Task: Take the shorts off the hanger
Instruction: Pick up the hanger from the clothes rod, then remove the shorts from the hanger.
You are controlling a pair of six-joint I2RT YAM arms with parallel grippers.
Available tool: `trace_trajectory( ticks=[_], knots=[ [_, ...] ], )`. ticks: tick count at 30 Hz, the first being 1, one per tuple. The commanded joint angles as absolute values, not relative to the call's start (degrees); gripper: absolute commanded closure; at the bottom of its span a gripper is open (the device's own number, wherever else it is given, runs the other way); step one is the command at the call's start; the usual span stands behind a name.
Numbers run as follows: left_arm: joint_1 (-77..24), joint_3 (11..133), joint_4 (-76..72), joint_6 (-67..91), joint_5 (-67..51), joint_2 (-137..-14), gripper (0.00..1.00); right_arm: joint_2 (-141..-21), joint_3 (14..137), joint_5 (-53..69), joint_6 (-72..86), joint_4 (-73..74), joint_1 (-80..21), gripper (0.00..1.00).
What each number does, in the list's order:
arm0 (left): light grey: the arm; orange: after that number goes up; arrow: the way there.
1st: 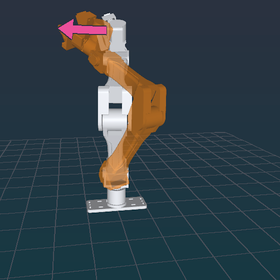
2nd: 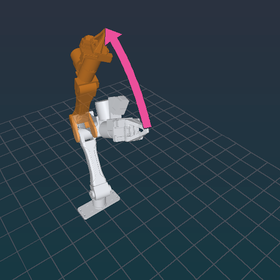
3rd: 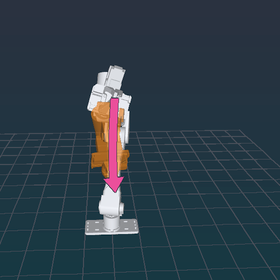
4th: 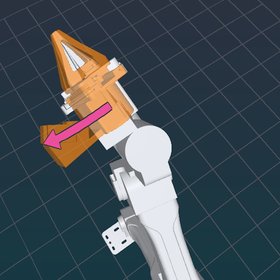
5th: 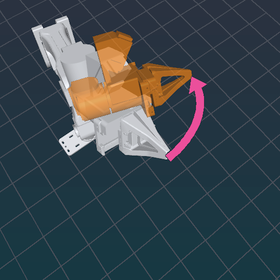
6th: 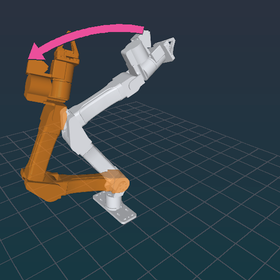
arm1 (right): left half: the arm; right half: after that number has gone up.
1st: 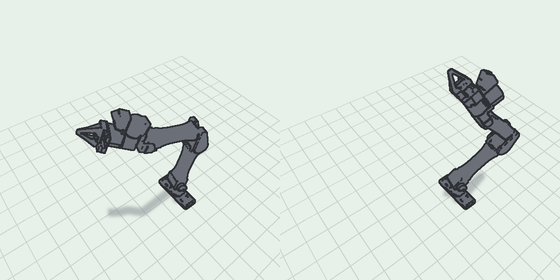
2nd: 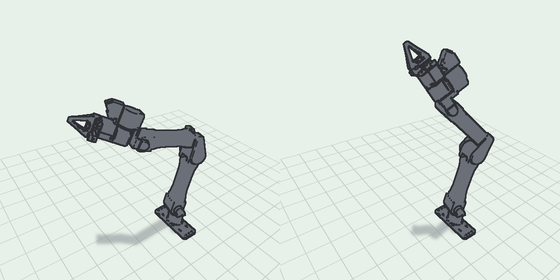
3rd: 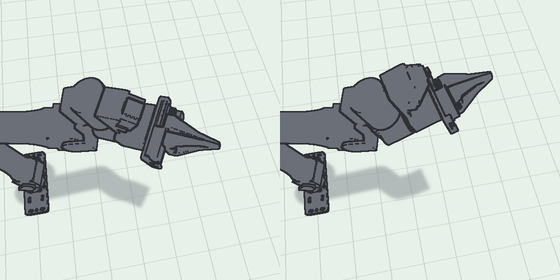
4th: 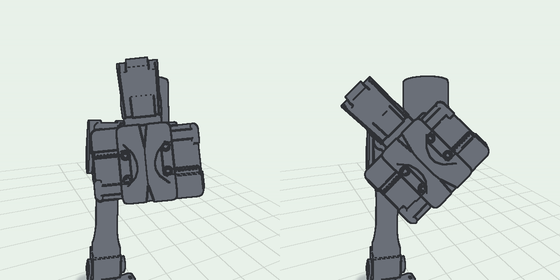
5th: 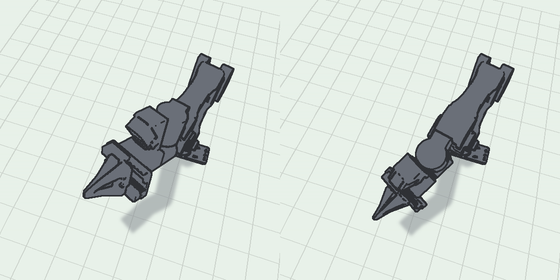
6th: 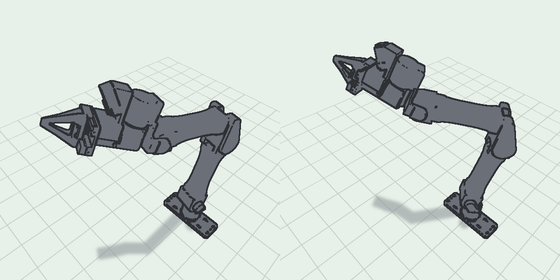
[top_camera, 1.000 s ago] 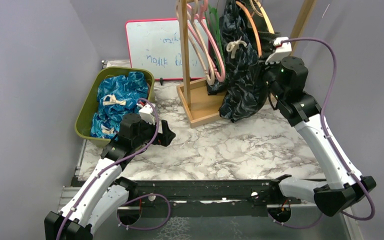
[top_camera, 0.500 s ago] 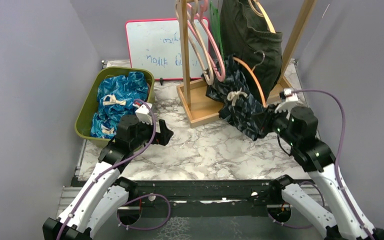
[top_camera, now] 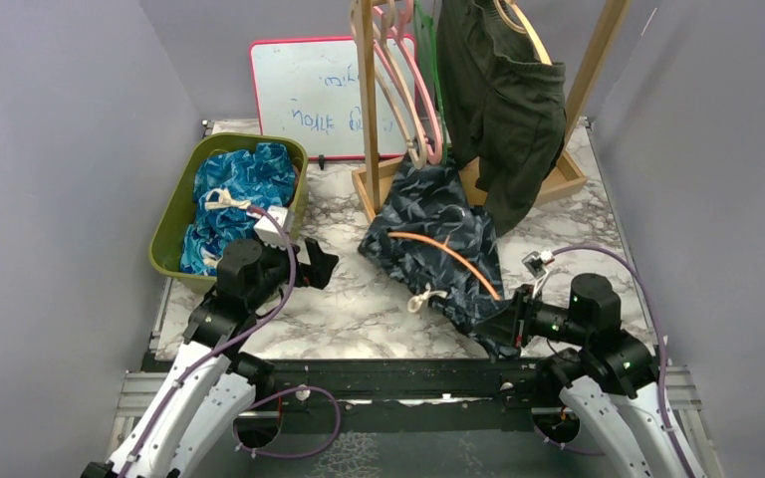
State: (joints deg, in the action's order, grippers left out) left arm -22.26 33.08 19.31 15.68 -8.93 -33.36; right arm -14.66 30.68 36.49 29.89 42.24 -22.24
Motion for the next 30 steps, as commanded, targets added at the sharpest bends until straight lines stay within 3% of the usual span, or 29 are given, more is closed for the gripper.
trace_trajectory(
  ticks=[1,5,11,15,21,30],
  knots=[
    [-22.46,33.33,14.16,17.74,-10.78,-28.93,0.01,-15.30,31.60,57.00,28.00,34.79,-22.21,0.98],
    [-22.45,31.57,9.90,22.48,-17.59,-26.69,0.01,-17.93,32.79,60.30,24.06,33.57,-22.21,0.98],
    [-22.43,30.39,8.70,27.81,-23.22,-28.66,0.01,-23.94,30.55,51.81,21.60,33.91,-22.23,0.98],
    [-22.47,29.85,9.01,29.93,-24.47,-34.04,0.12,-24.78,28.85,51.24,23.98,29.16,-22.23,0.98],
    [-23.95,30.73,9.29,31.30,-20.47,-42.54,0.22,-25.10,28.00,53.84,22.70,27.58,-22.22,0.98],
    [-33.89,35.97,10.20,30.57,-3.54,-49.71,0.23,-23.36,26.81,55.70,22.66,27.02,-22.24,0.98]
  ],
)
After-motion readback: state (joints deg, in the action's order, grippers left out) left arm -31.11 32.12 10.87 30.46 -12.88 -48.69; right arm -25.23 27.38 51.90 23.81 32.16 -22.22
